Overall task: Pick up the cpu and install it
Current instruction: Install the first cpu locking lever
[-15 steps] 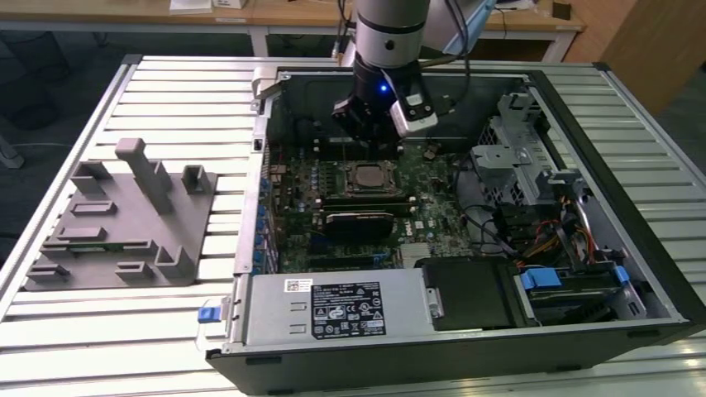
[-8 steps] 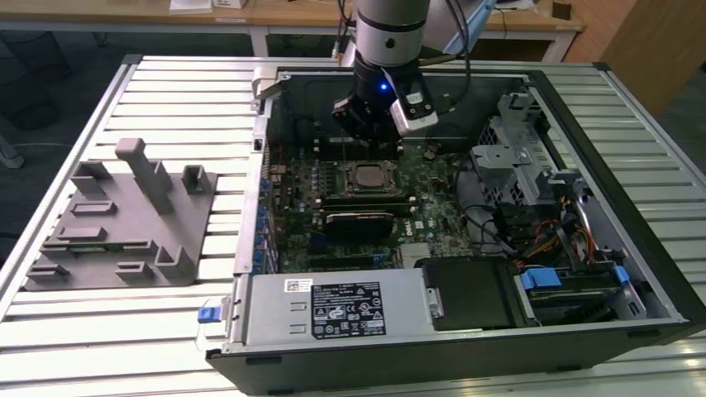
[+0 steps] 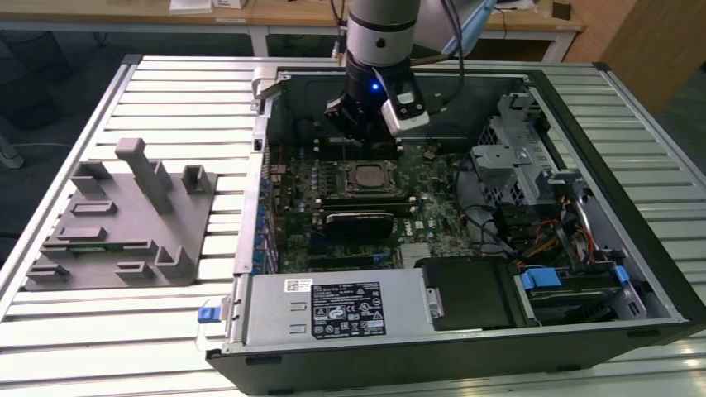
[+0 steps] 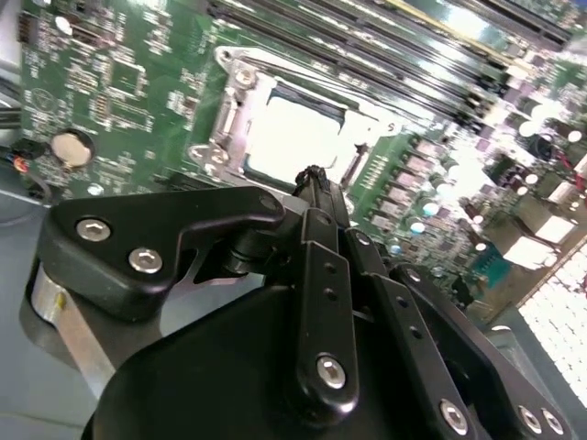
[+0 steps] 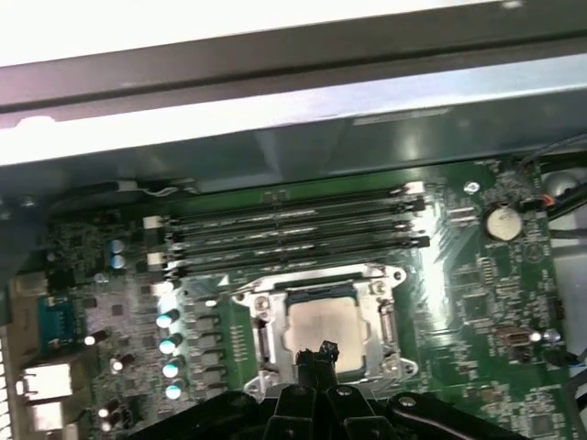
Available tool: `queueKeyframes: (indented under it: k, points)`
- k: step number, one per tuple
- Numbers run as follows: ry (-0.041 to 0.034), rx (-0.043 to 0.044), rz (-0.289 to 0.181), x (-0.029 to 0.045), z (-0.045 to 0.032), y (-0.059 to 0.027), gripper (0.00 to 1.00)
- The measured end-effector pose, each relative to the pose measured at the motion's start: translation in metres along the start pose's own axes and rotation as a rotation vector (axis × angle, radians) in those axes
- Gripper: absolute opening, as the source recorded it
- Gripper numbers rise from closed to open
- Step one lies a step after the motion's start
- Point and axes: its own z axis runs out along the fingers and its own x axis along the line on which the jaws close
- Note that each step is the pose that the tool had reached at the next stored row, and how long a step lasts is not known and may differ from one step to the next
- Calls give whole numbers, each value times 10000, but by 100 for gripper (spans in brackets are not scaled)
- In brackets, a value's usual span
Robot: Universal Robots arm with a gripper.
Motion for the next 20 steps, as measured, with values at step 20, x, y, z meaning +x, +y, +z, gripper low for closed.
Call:
queueKeyframes:
  k: [20]
  points:
    - [93, -1076, 3, 492, 0, -73, 11]
